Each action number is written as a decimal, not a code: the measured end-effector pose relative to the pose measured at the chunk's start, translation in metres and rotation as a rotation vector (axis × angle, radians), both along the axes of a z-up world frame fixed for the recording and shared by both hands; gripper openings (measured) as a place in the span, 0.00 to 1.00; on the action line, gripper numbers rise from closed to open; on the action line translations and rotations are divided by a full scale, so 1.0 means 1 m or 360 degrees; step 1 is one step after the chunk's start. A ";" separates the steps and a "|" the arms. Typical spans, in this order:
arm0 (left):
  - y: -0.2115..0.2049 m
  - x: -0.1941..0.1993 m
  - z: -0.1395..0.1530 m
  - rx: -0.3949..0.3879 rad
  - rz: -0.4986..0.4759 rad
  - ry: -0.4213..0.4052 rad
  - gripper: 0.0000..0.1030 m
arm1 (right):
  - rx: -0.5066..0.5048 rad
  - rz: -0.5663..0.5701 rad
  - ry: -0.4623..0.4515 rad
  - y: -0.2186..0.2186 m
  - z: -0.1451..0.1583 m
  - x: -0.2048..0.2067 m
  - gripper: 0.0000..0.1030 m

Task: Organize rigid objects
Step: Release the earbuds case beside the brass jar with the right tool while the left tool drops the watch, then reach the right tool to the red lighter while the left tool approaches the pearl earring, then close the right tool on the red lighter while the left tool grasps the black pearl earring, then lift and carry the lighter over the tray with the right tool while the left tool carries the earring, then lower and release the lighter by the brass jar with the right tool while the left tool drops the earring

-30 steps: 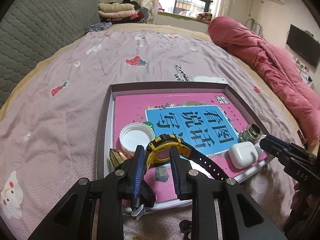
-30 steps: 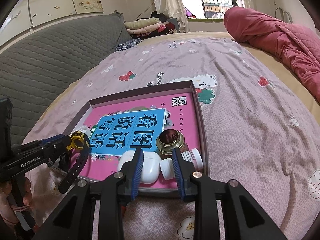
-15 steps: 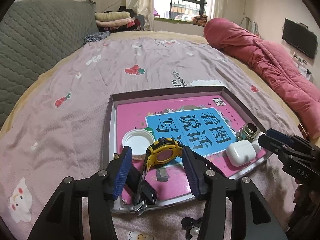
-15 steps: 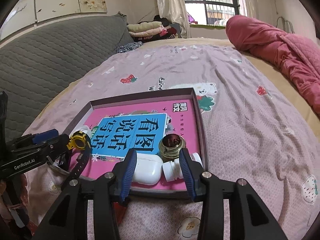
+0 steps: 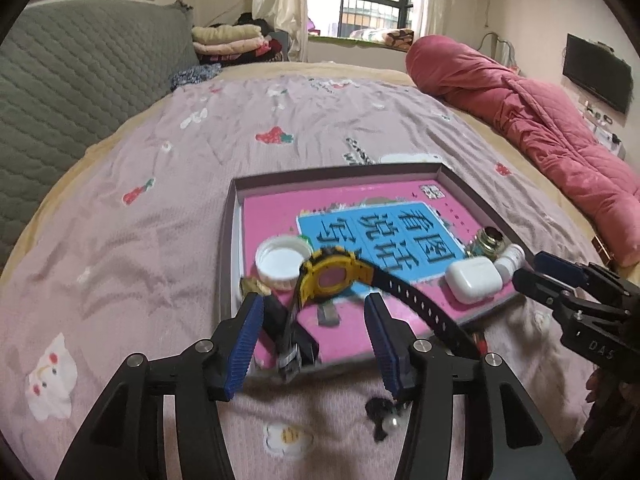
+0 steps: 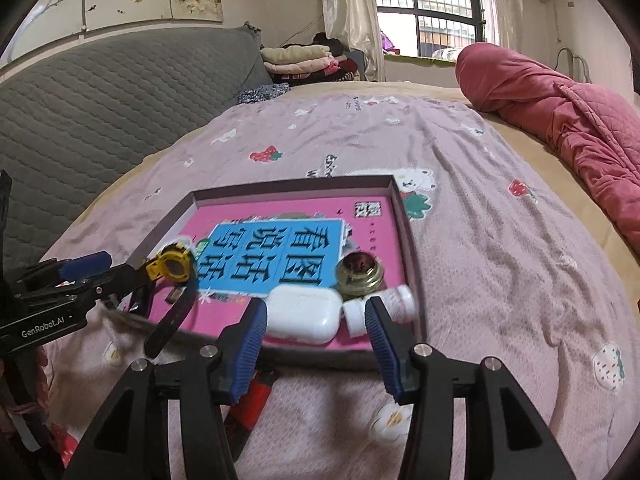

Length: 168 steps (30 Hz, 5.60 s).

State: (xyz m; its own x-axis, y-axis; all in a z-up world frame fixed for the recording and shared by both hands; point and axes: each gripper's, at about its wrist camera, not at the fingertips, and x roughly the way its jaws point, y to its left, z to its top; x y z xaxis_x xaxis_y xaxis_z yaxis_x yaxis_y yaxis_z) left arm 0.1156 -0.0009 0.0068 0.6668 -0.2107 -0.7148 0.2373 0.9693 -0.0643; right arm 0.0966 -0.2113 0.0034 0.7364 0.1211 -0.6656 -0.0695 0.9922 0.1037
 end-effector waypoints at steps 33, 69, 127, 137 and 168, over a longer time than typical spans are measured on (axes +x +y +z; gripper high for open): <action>-0.033 -0.027 -0.058 0.0111 -0.0299 0.0424 0.52 | -0.0151 0.0061 0.0297 0.061 -0.058 -0.022 0.49; -0.049 -0.024 -0.055 -0.0041 -0.0423 0.0400 0.27 | 0.0227 0.0125 0.0405 0.021 -0.044 -0.027 0.17; -0.010 0.032 -0.009 -0.0208 -0.0117 0.0098 0.27 | 0.0226 0.0123 -0.0041 -0.005 0.015 0.021 0.17; -0.014 0.035 -0.011 -0.0204 -0.0120 0.0110 0.27 | 0.0207 0.0121 -0.0028 -0.004 0.009 0.026 0.17; -0.034 0.048 -0.029 -0.0168 -0.0190 0.0169 0.27 | 0.0118 0.0155 0.0075 0.006 -0.011 0.032 0.17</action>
